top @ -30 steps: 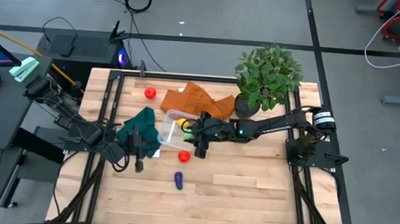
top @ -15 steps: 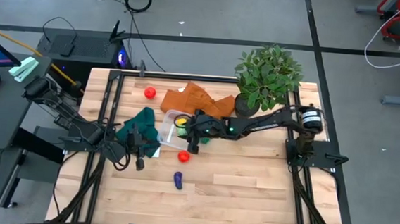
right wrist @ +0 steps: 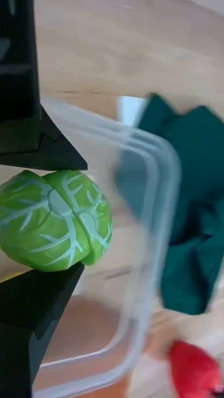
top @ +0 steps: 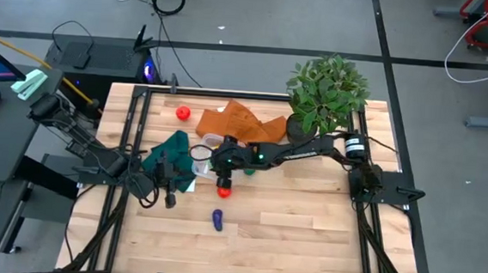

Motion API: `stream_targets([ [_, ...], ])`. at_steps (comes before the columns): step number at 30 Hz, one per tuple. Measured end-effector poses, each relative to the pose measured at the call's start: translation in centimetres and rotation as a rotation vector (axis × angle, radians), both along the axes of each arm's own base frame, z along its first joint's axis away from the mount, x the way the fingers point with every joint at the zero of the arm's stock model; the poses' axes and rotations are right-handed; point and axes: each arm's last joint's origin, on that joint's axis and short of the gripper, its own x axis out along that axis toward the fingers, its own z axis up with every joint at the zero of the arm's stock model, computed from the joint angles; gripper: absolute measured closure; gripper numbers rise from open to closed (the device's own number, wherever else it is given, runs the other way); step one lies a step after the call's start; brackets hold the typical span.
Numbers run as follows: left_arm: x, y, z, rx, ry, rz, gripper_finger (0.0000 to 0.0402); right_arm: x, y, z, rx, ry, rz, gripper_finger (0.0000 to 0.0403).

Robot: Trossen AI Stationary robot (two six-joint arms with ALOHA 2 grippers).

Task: Pick and placing Produce into tupperware
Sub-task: Put the green cabbage into the transparent bin

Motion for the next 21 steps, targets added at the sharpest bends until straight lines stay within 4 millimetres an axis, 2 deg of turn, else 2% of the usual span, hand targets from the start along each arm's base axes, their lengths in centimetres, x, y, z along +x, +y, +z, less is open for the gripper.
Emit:
stream_targets([
  [10,0.0,0.0,0.0,0.0,-0.001,-0.004,0.0322,-0.6,-1.7,-0.9,0.034,0.086,-0.08,0.0222],
  [21,0.0,0.0,0.0,-0.003,0.0,-0.002,0.0317,-1.0,-1.8,-1.2,0.073,0.128,-0.079,0.0222],
])
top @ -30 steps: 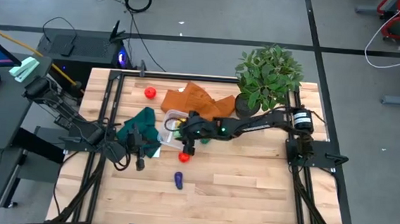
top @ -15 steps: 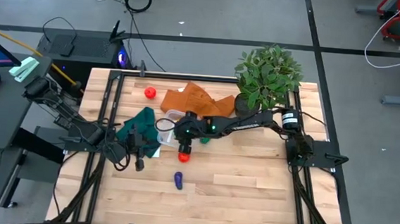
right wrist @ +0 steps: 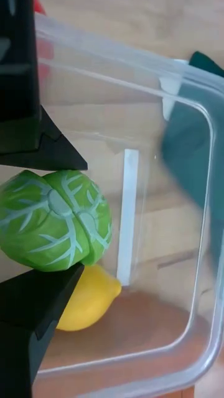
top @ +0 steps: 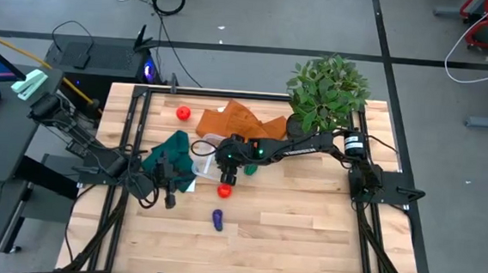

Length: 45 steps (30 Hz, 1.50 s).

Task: Pick and placing Produce into tupperware
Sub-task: Put the green cabbage into the transparent bin, then put the green bell pepper into the transparent bin

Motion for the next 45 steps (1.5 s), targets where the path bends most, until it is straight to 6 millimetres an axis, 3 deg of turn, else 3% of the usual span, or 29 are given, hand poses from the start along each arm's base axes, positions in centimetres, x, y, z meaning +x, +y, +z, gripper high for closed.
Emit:
stream_targets([
  [8,0.0,0.0,0.0,-0.001,0.0,0.0,0.032,0.0,0.0,0.0,0.001,0.004,0.0,0.022],
  [19,0.0,0.0,0.0,-0.002,0.0,0.0,0.0317,0.0,0.0,0.0,-0.003,0.005,0.006,0.0175],
  [26,0.0,0.0,0.0,-0.002,0.0,0.0,0.0316,-0.1,0.0,0.2,-0.009,0.005,0.01,0.0168],
  [37,0.0,0.0,0.0,0.0,0.004,0.001,0.0321,-2.1,0.2,5.9,-0.068,-0.052,0.013,0.0171],
  [45,0.0,0.0,0.0,0.001,0.004,0.001,0.0315,-5.3,2.5,9.1,-0.131,0.053,-0.023,0.0172],
])
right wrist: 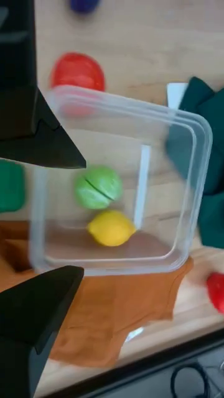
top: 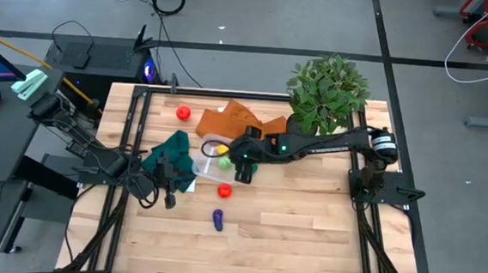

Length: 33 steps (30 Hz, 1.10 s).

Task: Pick and placing Produce into tupperware
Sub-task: Put the green bell pepper into the transparent bin

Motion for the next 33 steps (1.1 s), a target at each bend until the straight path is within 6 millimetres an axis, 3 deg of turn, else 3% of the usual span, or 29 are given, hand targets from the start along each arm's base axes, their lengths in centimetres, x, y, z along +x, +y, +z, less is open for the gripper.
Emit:
stream_targets([
  [9,0.0,0.0,0.0,0.0,0.0,0.0,0.0321,-2.4,4.0,0.9,0.0,0.093,-0.03,0.0172],
  [15,0.0,0.0,0.0,-0.006,-0.001,0.003,0.0314,-3.6,5.8,-1.4,0.007,0.161,-0.066,0.0172],
  [24,0.0,0.0,-0.1,-0.007,0.004,0.005,0.0317,-5.0,6.2,-7.2,-0.049,0.12,-0.14,0.0172],
  [33,0.0,0.0,0.0,-0.01,0.0,0.005,0.0303,-5.1,5.1,-8.3,-0.094,0.086,-0.168,0.0168],
])
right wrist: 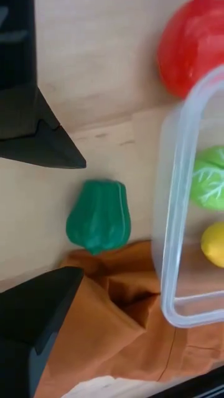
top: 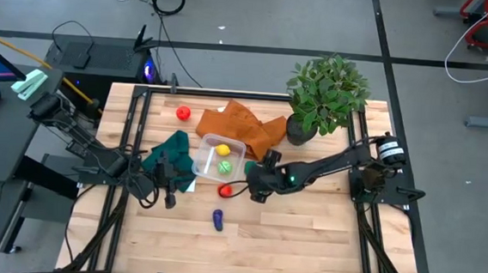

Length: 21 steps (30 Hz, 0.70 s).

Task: Pick and placing Produce into tupperware
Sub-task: Put the green bell pepper into the transparent bin

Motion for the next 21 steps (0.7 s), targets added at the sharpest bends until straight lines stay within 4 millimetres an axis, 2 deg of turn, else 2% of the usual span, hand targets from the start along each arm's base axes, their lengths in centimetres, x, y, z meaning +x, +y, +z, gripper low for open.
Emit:
stream_targets([
  [7,0.8,-0.5,-0.4,0.037,0.002,-0.018,0.03,0.2,-1.2,0.0,0.002,0.0,-0.032,0.0154],
  [14,1.5,-1.0,-1.3,0.054,0.022,-0.017,0.0301,0.3,-1.4,0.0,0.034,-0.008,-0.031,0.0146],
  [21,3.4,-2.3,-0.2,0.142,0.058,-0.026,0.0303,0.3,-1.4,0.0,0.041,-0.007,-0.027,0.0136],
])
